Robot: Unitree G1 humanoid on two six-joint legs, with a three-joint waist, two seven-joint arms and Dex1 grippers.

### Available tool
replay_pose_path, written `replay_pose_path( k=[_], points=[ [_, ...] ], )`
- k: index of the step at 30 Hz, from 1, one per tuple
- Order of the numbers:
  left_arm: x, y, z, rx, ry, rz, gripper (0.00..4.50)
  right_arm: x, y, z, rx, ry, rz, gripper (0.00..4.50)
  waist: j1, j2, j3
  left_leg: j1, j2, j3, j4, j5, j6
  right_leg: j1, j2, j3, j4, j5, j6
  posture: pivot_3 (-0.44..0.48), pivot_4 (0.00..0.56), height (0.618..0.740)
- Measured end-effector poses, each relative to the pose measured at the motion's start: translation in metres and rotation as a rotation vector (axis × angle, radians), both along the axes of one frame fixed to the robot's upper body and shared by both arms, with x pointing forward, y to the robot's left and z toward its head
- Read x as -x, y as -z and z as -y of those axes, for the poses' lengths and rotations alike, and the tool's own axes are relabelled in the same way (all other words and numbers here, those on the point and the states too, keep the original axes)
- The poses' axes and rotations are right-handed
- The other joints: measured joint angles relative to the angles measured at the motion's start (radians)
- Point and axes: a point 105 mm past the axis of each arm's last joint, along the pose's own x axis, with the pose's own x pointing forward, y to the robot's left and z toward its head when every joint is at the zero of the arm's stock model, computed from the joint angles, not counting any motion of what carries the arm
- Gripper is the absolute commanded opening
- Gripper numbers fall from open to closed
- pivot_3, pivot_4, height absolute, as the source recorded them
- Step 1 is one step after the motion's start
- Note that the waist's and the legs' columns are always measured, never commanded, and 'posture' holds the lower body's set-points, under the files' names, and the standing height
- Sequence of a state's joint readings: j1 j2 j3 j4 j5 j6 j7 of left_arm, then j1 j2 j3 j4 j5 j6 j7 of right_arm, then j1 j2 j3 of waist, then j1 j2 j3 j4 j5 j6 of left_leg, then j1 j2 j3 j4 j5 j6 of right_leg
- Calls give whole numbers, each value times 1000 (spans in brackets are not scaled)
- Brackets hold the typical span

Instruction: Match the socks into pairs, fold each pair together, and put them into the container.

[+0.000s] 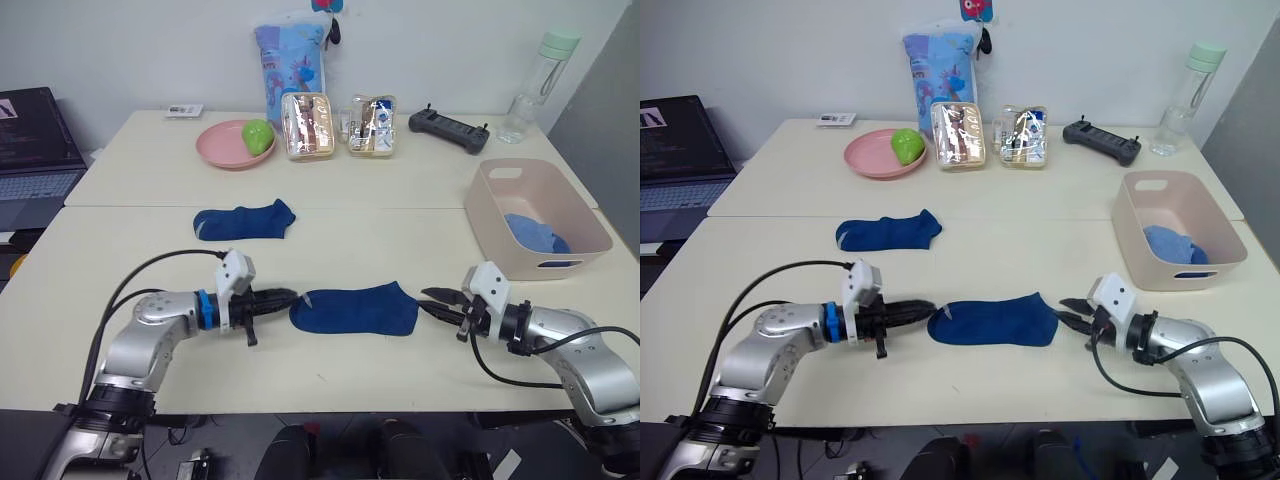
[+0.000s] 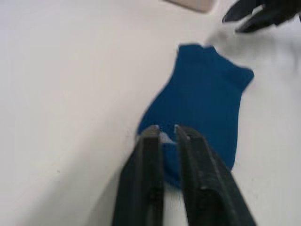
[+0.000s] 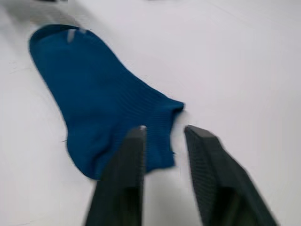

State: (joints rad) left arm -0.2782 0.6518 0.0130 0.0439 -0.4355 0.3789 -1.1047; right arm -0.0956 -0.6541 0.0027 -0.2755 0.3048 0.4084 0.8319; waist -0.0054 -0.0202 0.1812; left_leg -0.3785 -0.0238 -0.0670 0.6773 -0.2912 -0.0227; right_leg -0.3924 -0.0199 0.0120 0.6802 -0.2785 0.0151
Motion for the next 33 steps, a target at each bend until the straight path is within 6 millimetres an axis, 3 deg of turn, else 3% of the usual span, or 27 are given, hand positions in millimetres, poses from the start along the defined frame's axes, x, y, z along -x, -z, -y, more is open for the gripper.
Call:
replay_pose_path(
  k=[4,12,21,23,30,33],
  points=[
    [-4,5,-4,-38,-38,3,2785,-3,9,-1,-11,35,-42,3804,0,0,0,0,0,0,0,0,0,0,0,0,0,0,0,0,150,740],
    [-2,32,1,-110,-40,-28,2785,-7,27,-6,24,26,-99,3804,0,0,0,0,0,1,0,0,0,0,0,1,0,0,0,0,150,740],
    [1,37,7,-126,-7,2,33,-5,30,-9,21,-2,-117,795,1,0,0,0,0,0,0,0,0,0,0,0,0,0,0,0,150,740],
    [1,37,8,-119,-2,-1,0,-5,30,-9,18,-8,-120,90,1,0,0,0,0,0,0,0,0,0,0,0,0,0,0,0,150,740],
    [6,38,10,-87,11,-50,0,6,26,-13,-2,-58,-156,37,1,0,0,0,0,0,0,0,0,0,0,0,0,0,0,0,150,740],
    [17,40,11,-71,23,-99,0,17,28,-16,-17,-82,-203,37,0,0,0,0,0,0,0,0,0,0,0,0,0,0,0,0,150,740]
  ],
)
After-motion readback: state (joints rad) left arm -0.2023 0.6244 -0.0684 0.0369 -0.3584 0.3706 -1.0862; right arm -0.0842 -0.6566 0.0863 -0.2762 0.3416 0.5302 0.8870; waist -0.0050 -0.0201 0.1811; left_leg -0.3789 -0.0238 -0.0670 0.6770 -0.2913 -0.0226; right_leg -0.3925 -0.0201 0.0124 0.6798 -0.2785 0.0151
